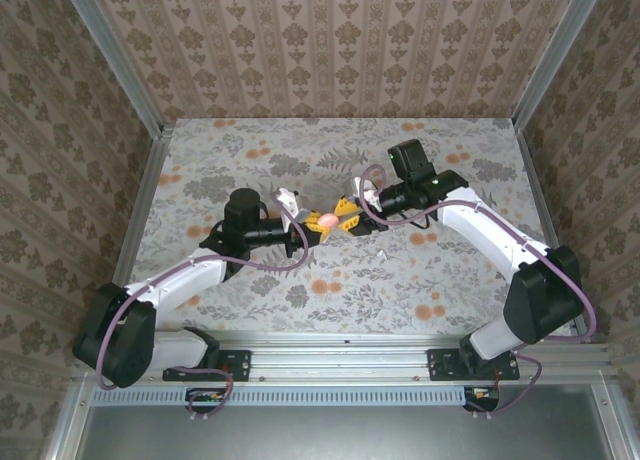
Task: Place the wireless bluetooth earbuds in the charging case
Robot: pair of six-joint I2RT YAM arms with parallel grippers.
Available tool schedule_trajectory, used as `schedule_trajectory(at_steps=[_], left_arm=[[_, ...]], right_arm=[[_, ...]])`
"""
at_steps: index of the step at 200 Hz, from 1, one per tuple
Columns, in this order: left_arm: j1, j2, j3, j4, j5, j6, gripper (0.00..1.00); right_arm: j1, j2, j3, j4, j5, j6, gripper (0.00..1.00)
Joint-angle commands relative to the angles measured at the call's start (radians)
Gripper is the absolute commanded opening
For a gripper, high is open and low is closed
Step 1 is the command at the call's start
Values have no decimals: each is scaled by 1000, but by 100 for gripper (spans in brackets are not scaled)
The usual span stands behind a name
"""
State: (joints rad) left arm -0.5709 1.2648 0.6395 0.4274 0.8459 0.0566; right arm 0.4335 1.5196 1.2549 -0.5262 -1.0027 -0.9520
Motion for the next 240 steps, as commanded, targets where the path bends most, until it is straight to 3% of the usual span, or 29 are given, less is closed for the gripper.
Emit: schedule_trajectory(at_steps=[1, 51, 136, 240], left_arm=[[-6, -13, 15, 59, -4, -1, 13], [-6, -19, 17, 56, -3, 1, 13], [-9, -42, 20, 32, -5, 18, 13], [-20, -61, 20, 18, -9, 28, 13]], right_arm=[[48, 34, 13, -104, 21, -52, 34], [74, 48, 26, -122, 67, -61, 34], [-22, -18, 9, 12, -14, 56, 51], [14, 85, 75, -56, -88, 21, 48]])
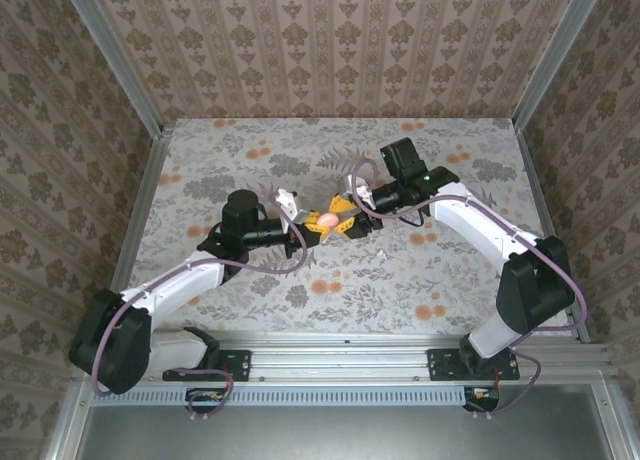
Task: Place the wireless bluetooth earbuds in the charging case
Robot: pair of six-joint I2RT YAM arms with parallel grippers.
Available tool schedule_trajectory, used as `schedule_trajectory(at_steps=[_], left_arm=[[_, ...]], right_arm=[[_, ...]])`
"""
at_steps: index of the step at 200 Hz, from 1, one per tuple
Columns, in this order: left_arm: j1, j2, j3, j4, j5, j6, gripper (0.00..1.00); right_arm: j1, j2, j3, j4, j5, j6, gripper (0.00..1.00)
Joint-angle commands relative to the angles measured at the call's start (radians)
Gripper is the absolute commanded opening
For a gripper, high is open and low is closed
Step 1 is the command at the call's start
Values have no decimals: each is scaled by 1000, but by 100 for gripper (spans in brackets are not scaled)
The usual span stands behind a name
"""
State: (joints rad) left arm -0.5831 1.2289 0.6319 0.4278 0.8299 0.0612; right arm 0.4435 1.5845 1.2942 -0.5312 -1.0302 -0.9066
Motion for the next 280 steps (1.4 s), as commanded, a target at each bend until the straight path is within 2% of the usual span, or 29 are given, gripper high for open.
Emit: schedule_trajectory(at_steps=[1, 35, 99, 160, 179, 197, 222, 256, 280], left_arm=[[-7, -25, 28, 17, 7, 24, 13], [-11, -25, 28, 15, 3, 29, 13], [-13, -29, 29, 9, 1, 32, 14], [-15, -26, 37, -11, -13, 32, 18], [-15, -26, 36, -13, -22, 31, 23], [-15, -28, 31, -14, -43, 21, 32], [-18, -32, 23, -5, -109, -21, 45], [-21, -58, -8, -6, -208, -46, 55], [-21, -69, -1, -48, -283, -71, 62]], right_arm=[[5, 21, 36, -51, -60, -25, 48], [6, 38, 55, -83, -66, -49, 45], [8, 58, 82, -112, -81, -65, 22], [8, 36, 75, -117, -7, -67, 15], [2, 21, 65, -124, 21, -71, 14], [-11, 9, 54, -140, 36, -76, 14], [-34, -6, 38, -181, 71, -89, 14], [-91, -24, 20, -249, 96, -99, 13], [-132, -20, 19, -335, 162, -129, 13]])
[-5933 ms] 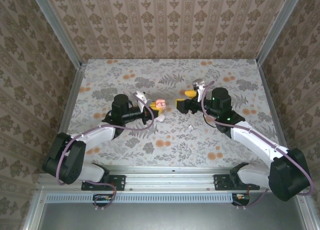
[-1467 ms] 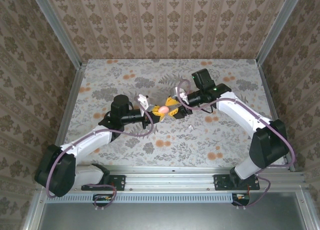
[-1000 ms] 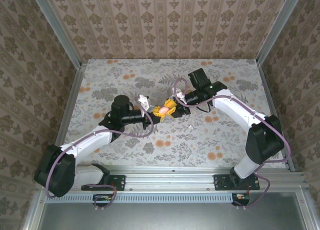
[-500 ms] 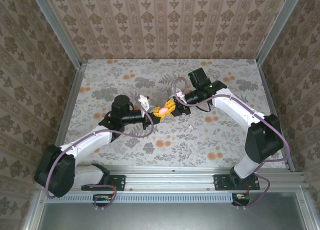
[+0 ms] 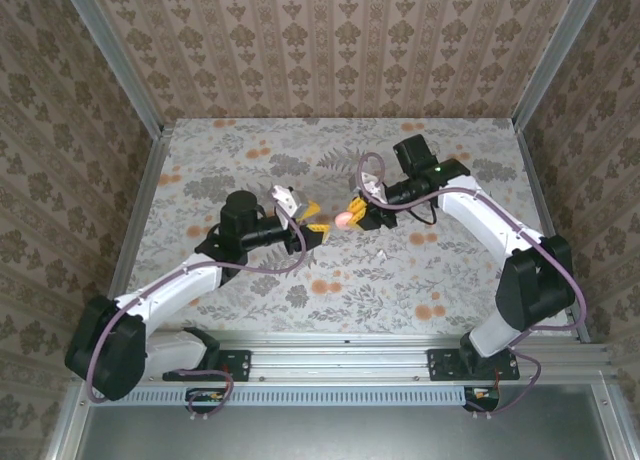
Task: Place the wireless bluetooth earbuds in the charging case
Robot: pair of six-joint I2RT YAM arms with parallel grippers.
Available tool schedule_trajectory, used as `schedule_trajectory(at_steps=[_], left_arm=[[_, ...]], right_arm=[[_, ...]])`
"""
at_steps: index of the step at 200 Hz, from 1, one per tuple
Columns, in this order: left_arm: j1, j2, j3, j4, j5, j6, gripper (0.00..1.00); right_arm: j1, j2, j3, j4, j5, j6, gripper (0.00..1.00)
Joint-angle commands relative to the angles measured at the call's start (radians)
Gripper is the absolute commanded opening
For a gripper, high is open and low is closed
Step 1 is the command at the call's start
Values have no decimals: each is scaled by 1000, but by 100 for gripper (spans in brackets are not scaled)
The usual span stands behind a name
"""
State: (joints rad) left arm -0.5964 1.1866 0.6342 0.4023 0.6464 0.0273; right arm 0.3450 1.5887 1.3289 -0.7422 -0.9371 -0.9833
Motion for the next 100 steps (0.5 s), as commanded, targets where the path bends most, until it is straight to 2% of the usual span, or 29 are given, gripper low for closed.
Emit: schedule_trajectory(at_steps=[1, 41, 61, 100], left_arm=[[-8, -27, -2, -24, -100, -38, 62], [-8, -22, 53, -153, -211, -85, 70], [-8, -20, 120, -310, -307, -116, 69], [-3, -8, 115, -369, -355, -165, 69]], right_arm=[[-36, -24, -15, -129, 72, -54, 13], [-90, 9, -18, -231, 204, -71, 14], [-112, 47, 4, -274, 237, -61, 14], [-143, 154, 89, -374, 349, -54, 14]])
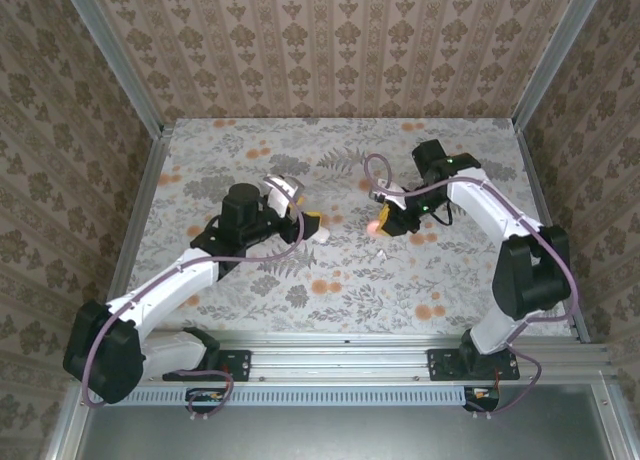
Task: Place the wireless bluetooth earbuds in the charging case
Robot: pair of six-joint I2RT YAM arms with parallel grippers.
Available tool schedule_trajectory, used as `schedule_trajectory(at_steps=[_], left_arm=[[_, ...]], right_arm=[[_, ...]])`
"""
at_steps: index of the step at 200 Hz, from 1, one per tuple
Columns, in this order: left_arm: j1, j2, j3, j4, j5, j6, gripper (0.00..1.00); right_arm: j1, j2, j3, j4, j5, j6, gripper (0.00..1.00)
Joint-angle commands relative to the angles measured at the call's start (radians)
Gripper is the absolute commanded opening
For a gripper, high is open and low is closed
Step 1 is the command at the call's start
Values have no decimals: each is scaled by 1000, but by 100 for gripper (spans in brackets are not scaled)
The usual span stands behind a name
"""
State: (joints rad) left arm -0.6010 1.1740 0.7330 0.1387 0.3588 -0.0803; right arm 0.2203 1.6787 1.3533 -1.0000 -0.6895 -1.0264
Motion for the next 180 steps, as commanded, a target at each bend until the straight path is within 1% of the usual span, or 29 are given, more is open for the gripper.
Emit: schedule_trajectory(at_steps=[1, 20, 56, 116, 150, 180], left_arm=[[2, 5, 17, -108, -67, -58, 69], [2, 23, 21, -137, -67, -82, 69], [3, 59, 22, -157, -49, -114, 69], [4, 112, 53, -198, -51, -117, 67], [3, 135, 68, -220, -42, -124, 65], [3, 134, 52, -174, -56, -177, 64]], right_arm=[[-21, 67, 67, -119, 106, -10, 14], [-37, 124, 104, -158, 171, 9, 13], [-68, 213, 144, -168, 276, 46, 13], [-160, 372, 246, -267, 297, 60, 14], [-196, 401, 245, -255, 312, 64, 15], [-214, 429, 251, -260, 327, 57, 16]])
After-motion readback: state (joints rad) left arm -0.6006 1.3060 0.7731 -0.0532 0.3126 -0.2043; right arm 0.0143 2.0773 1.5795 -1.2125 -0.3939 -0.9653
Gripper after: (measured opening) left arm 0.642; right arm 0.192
